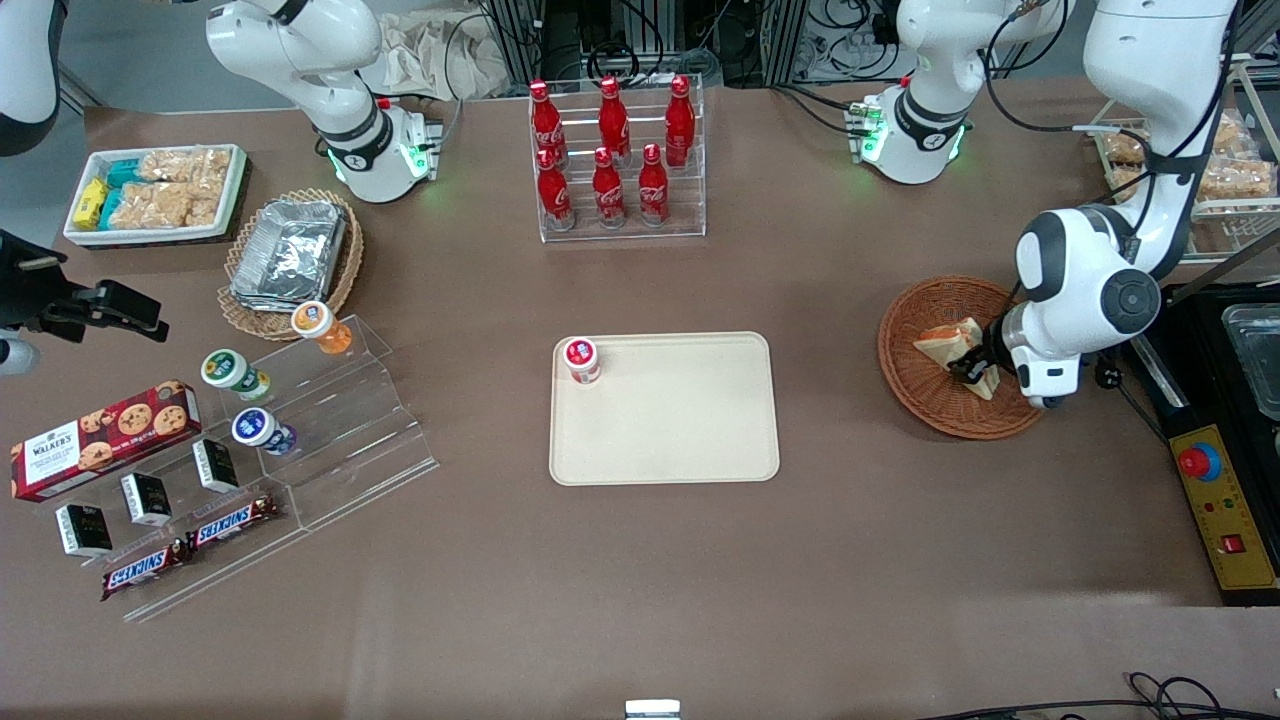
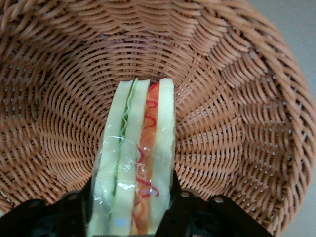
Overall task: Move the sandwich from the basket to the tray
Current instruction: 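Lift the sandwich out of the basket with the left gripper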
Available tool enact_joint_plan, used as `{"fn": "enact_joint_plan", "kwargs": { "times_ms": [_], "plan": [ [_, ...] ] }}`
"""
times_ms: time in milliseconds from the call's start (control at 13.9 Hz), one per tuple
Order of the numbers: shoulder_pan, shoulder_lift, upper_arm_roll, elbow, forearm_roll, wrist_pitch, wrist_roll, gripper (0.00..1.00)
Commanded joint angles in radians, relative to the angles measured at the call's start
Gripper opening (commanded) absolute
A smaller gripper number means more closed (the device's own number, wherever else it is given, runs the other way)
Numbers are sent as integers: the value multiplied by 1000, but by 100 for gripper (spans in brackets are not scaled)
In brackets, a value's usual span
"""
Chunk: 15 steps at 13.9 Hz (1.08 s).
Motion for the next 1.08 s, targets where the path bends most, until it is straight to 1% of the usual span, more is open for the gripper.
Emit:
{"fn": "enact_joint_plan", "kwargs": {
  "times_ms": [0,144,359,503,647,791,1007],
  "plan": [
    [2,-43,-8,19,1,-44,-40,16],
    [1,-75,-11,42,4,-93,-28,19],
    [-8,-133,-15,100,19,-177,-24,19],
    [-10,-138,-27,222,19,-312,-22,19],
    [-10,-130,-60,345,19,-421,-24,19],
    [-10,-123,-93,437,19,-475,-24,19],
    [-10,-92,-175,534,19,-489,-28,19]
  ]
}}
